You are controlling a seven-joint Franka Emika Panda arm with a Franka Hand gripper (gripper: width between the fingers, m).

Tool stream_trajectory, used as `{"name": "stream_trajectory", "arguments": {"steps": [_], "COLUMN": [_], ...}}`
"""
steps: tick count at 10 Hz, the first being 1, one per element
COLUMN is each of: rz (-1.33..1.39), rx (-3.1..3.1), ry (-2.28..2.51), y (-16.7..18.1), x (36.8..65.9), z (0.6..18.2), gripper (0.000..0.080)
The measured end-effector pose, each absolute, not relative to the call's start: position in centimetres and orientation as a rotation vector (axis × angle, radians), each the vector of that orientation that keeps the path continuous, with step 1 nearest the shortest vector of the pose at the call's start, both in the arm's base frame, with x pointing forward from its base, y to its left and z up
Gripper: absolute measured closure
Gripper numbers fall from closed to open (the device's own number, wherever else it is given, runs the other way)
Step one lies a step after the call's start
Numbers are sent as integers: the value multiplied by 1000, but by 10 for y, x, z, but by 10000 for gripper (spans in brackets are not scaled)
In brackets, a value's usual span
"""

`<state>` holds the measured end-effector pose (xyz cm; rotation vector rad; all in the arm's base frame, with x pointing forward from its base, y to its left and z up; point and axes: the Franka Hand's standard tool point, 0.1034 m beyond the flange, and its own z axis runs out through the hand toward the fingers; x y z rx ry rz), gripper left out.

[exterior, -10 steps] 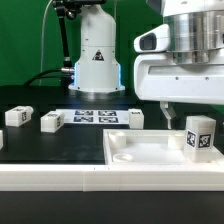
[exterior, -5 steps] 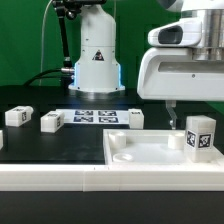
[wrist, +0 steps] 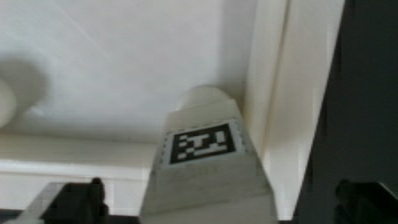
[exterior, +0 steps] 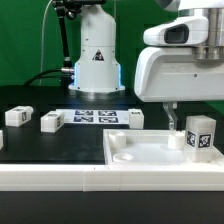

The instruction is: Assemble one leg

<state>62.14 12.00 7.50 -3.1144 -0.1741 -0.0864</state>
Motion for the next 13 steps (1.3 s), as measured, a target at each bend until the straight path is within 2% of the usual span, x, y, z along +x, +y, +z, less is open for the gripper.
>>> {"name": "stream_trajectory", "arguments": {"steps": [1, 2, 3, 4, 8, 13], "rz": [-86, -86, -86, -86, -72, -116], "rx": [-3114, -3115, -3115, -3115, -3116, -3034], "ry": [-166, -166, -166, -166, -105, 533], "y": [120, 120, 120, 120, 116, 118], "x": [621, 621, 621, 621, 622, 621], "z": [75, 75, 75, 75, 75, 74], "gripper": [173, 345, 345, 513, 509, 508]}}
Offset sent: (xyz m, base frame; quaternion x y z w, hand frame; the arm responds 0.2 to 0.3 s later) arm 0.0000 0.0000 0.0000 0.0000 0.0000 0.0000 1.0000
